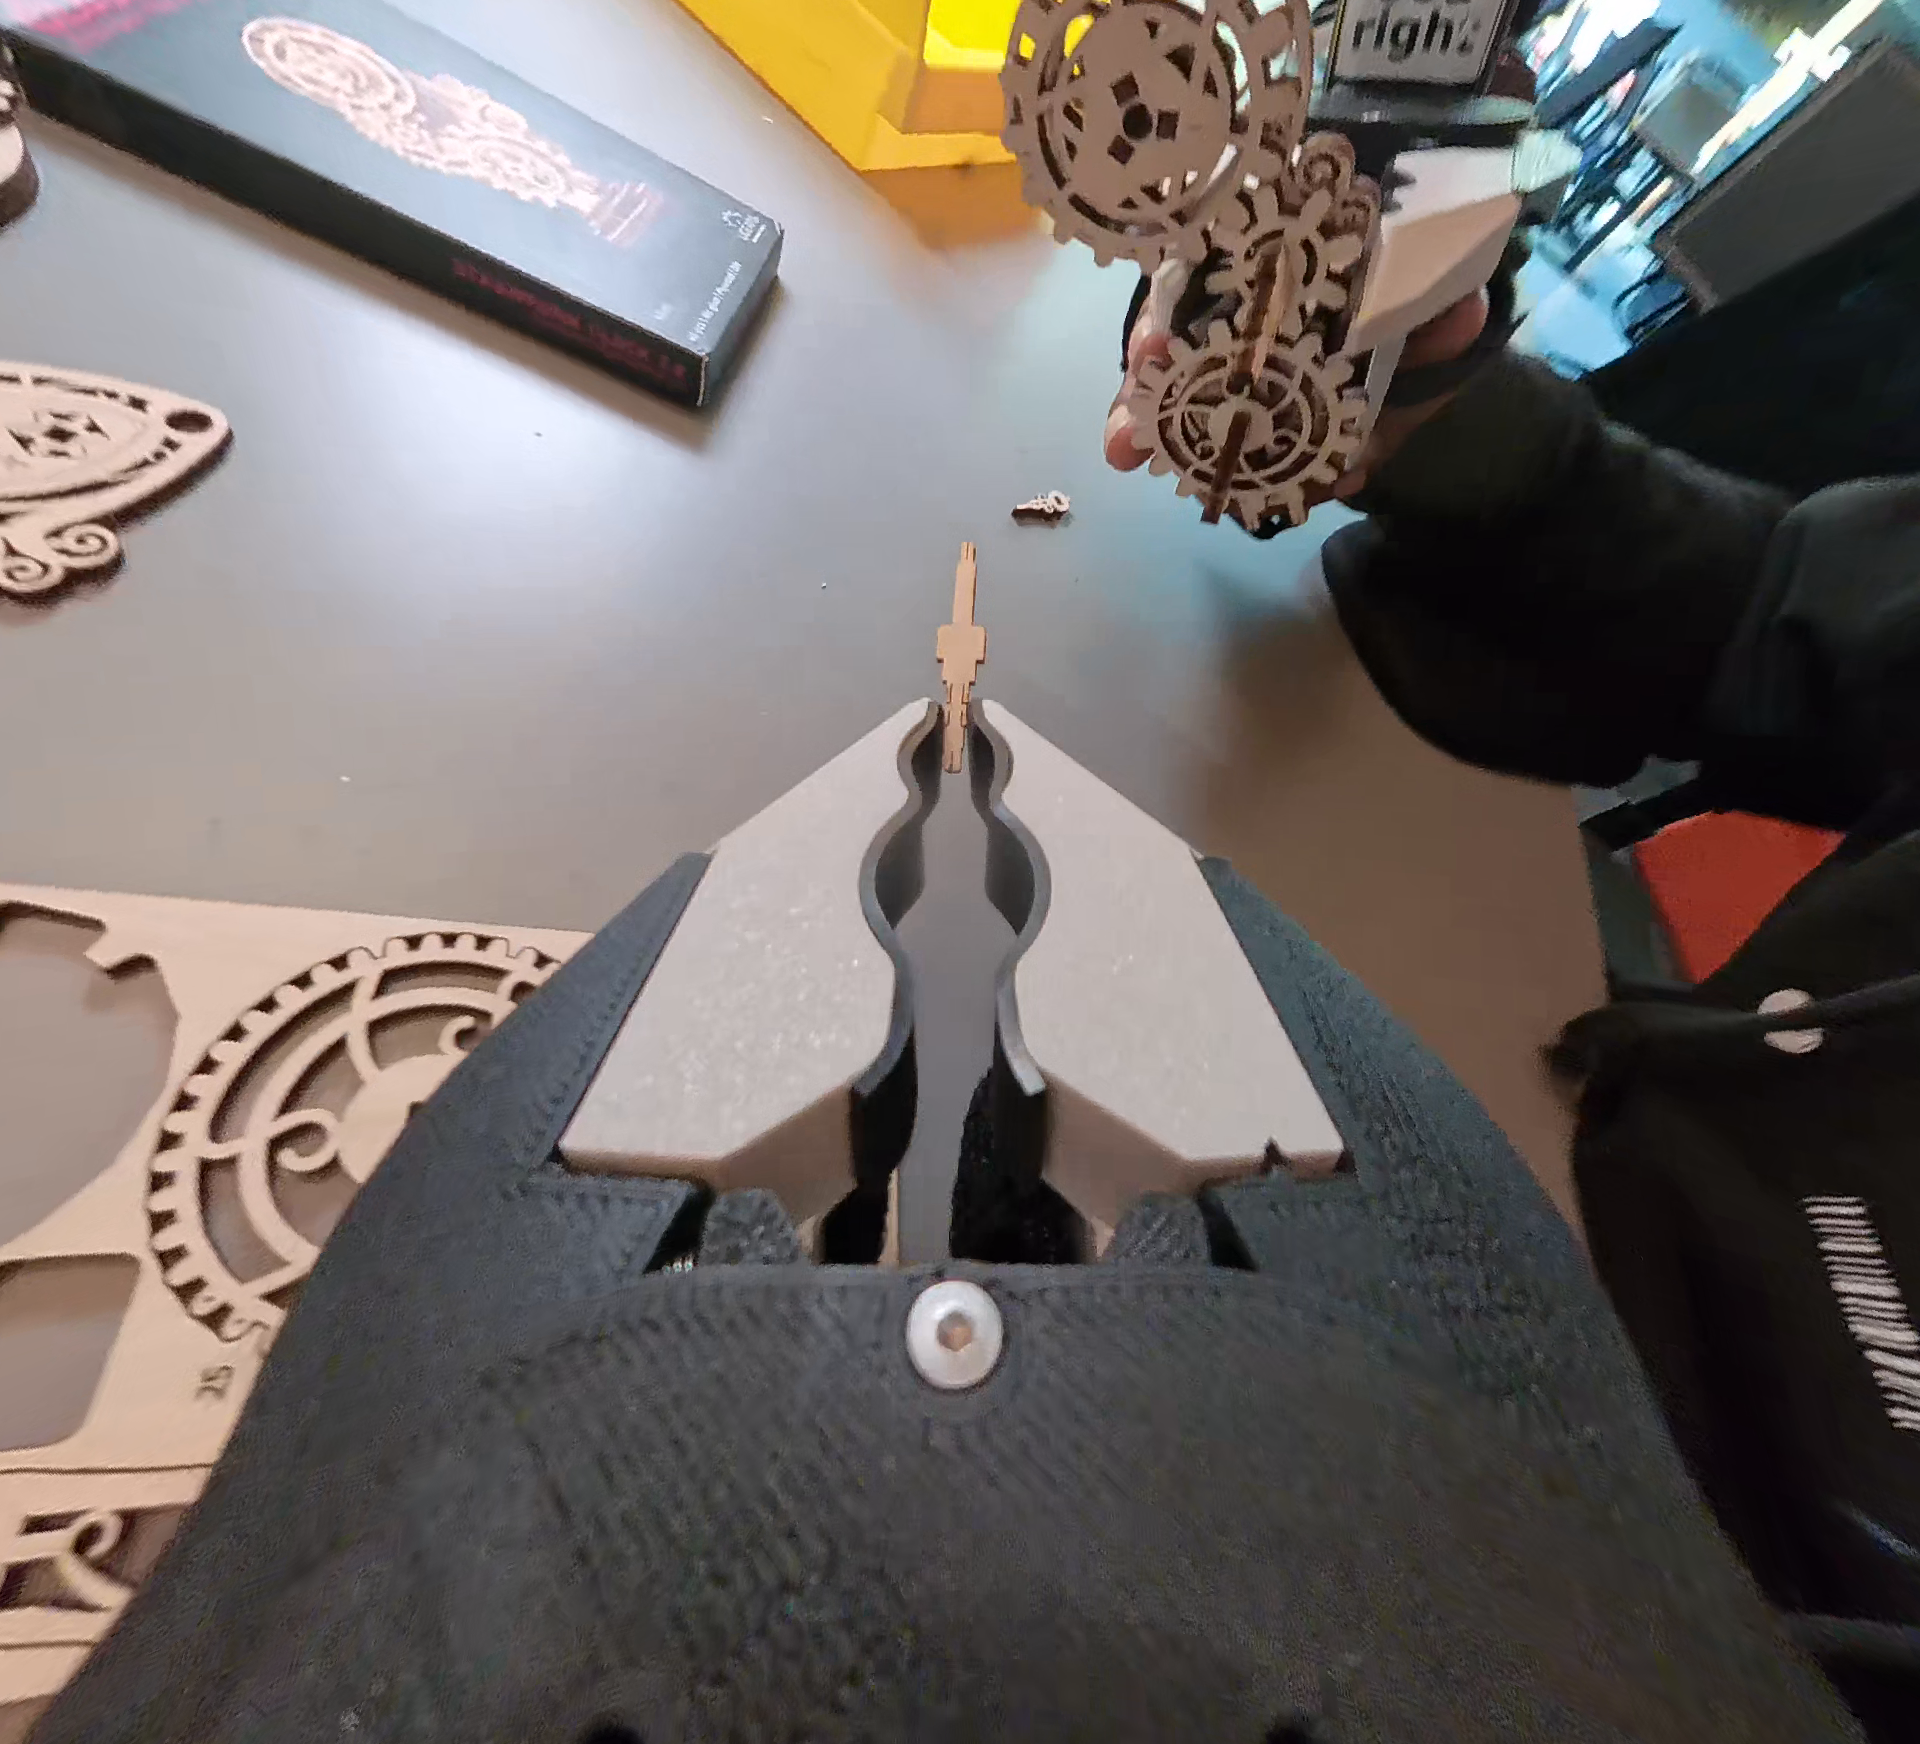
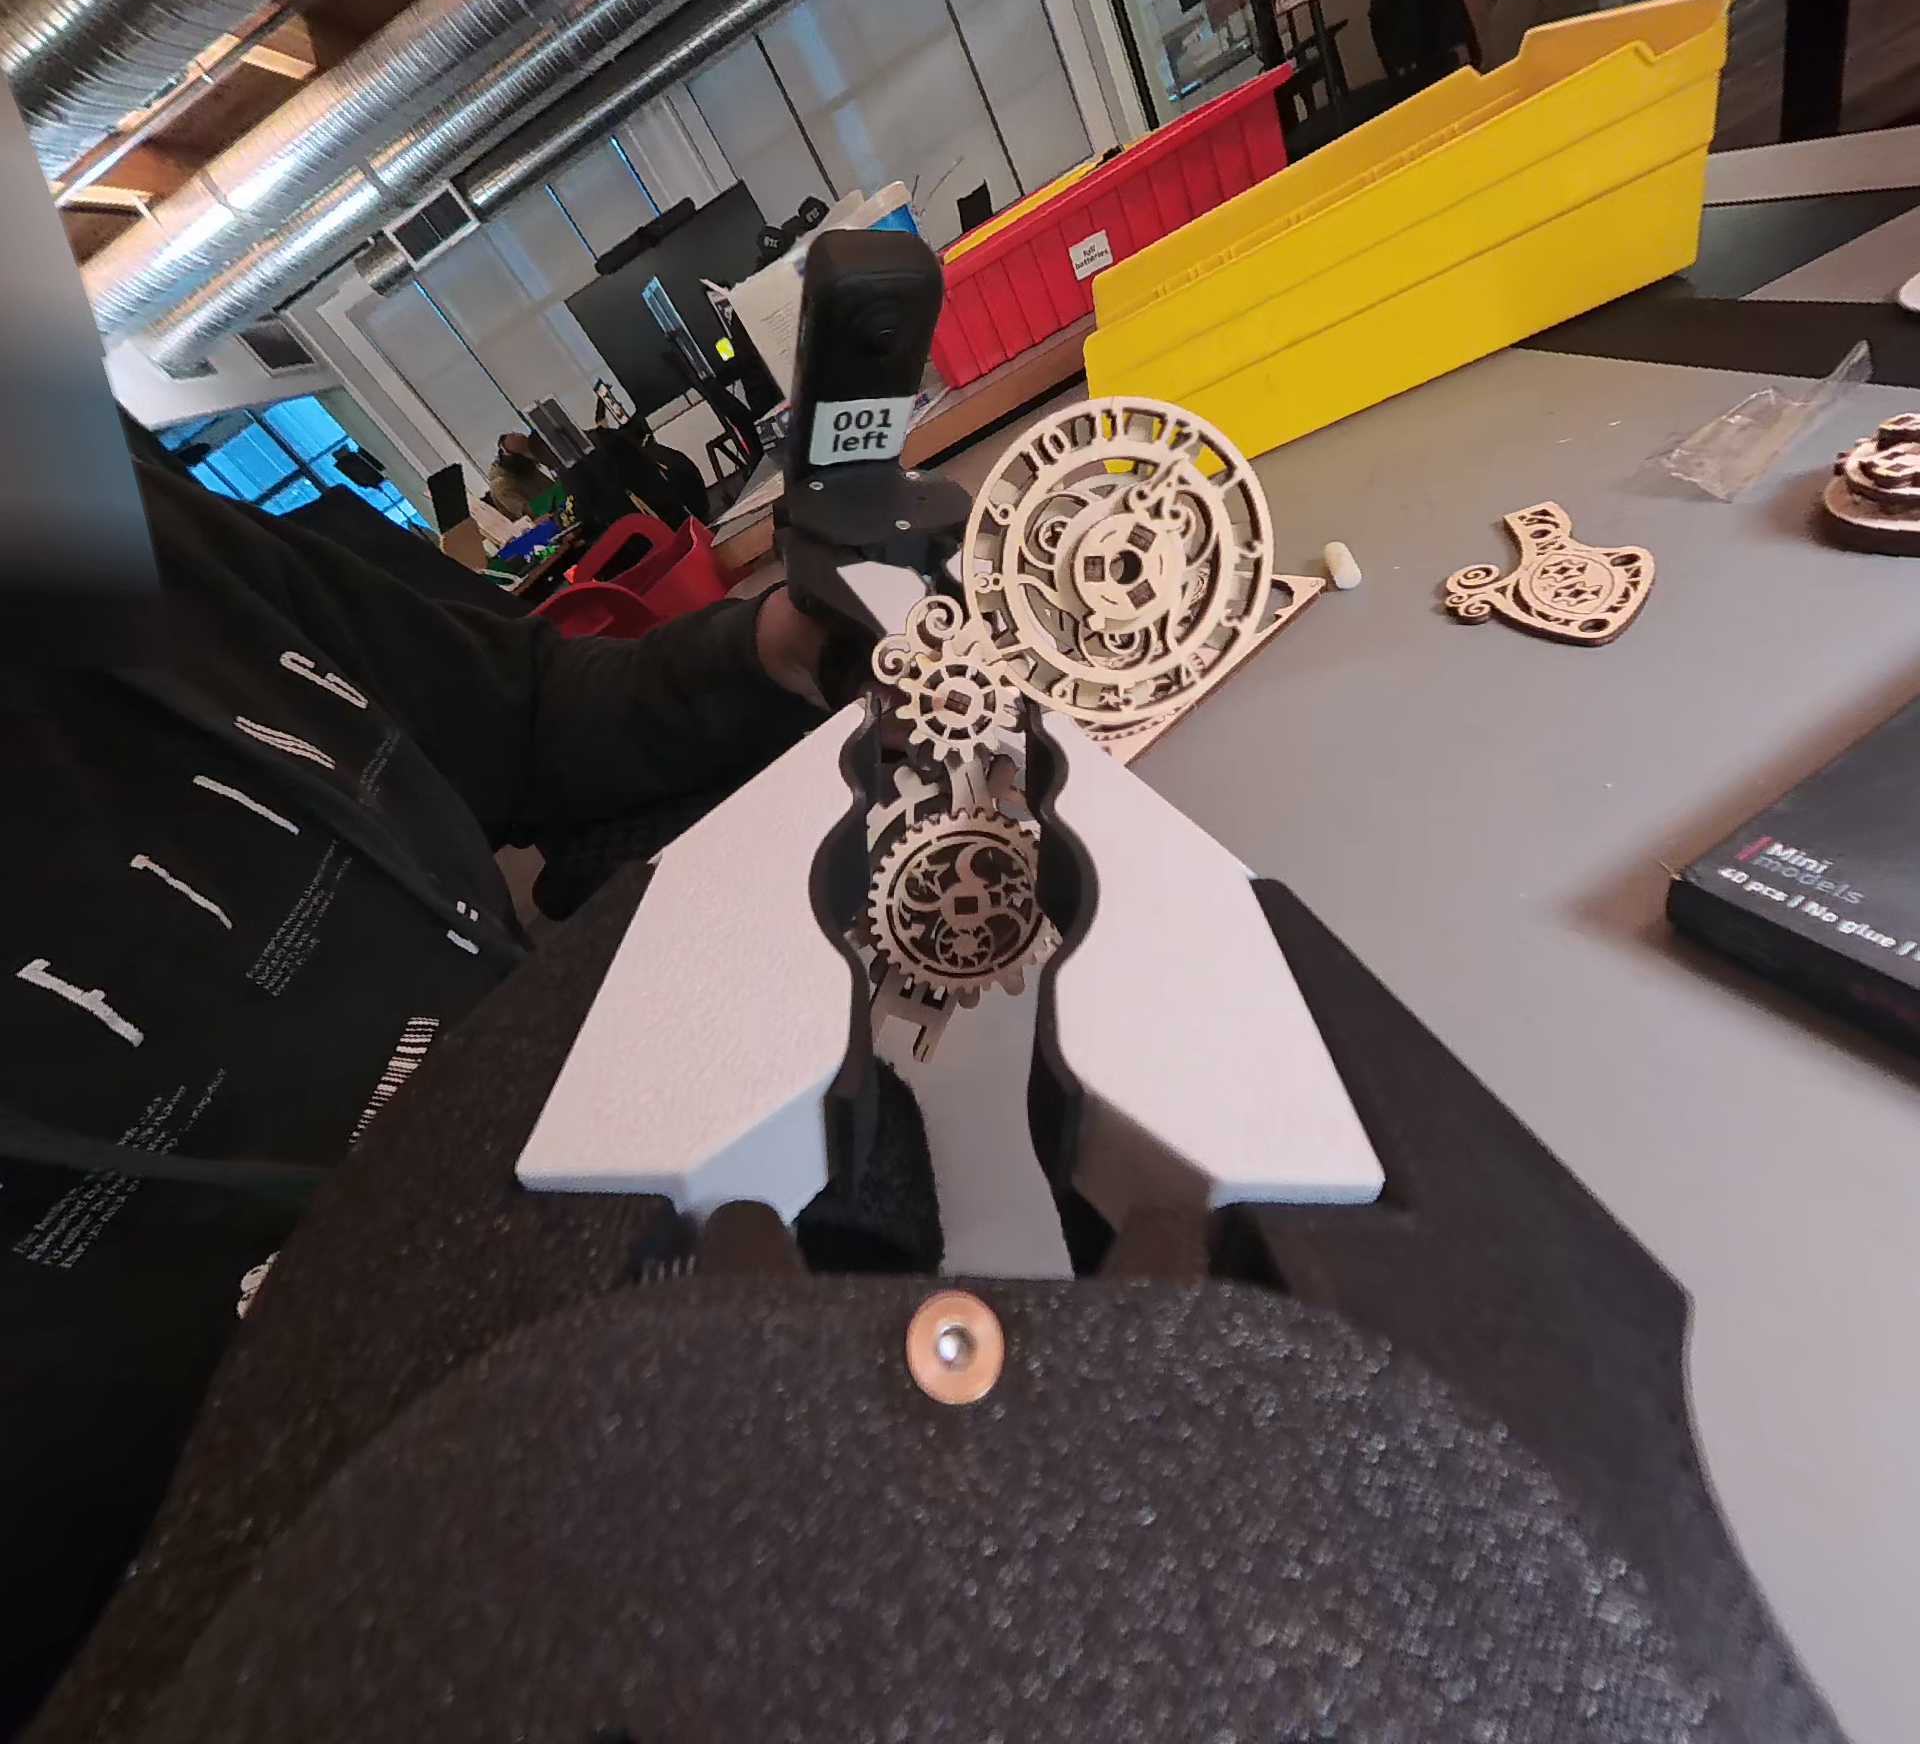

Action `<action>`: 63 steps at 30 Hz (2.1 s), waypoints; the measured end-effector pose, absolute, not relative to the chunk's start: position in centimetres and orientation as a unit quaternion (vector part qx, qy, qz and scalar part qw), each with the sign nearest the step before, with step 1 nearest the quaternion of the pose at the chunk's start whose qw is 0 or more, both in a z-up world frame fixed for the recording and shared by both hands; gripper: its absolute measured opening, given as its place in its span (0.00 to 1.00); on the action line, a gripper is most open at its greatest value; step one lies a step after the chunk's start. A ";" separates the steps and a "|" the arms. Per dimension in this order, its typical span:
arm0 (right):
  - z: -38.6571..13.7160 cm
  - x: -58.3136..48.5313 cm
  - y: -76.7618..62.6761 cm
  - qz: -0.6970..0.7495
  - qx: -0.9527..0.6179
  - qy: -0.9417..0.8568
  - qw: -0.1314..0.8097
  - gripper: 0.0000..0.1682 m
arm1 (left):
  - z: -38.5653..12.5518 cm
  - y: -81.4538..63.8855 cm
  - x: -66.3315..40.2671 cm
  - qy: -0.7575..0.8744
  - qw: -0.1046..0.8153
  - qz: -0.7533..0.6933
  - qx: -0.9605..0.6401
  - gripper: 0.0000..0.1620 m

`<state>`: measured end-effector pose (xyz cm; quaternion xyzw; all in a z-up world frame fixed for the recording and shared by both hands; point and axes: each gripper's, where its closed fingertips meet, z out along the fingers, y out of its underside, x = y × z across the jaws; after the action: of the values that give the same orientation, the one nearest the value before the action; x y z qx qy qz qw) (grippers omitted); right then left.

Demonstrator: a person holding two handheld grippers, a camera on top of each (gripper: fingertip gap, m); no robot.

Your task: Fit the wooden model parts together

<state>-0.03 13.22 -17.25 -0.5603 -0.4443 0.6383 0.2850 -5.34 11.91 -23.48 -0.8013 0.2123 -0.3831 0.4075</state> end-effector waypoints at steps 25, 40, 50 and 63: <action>-18.6 -0.3 13.7 0.647 -0.568 -0.435 0.262 0.15 | -21.7 13.0 -5.7 0.146 0.429 -0.450 -0.770 0.02; -18.8 -0.4 11.8 0.692 -0.566 -0.420 0.159 0.15 | -20.0 12.1 -4.7 0.407 0.576 -0.121 -0.699 0.01; -18.9 -0.9 9.7 0.712 -0.550 -0.424 0.103 0.15 | -19.7 11.0 -4.1 0.298 0.490 -0.300 -0.762 0.01; -19.0 -0.5 8.3 0.709 -0.527 -0.461 0.086 0.15 | -20.3 9.4 -3.4 0.265 0.402 -0.404 -0.778 0.01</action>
<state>-0.46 8.27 -19.04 -0.5271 -0.4610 0.7086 0.0864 -3.40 9.39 -20.26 -0.7779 0.2650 -0.4042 0.4015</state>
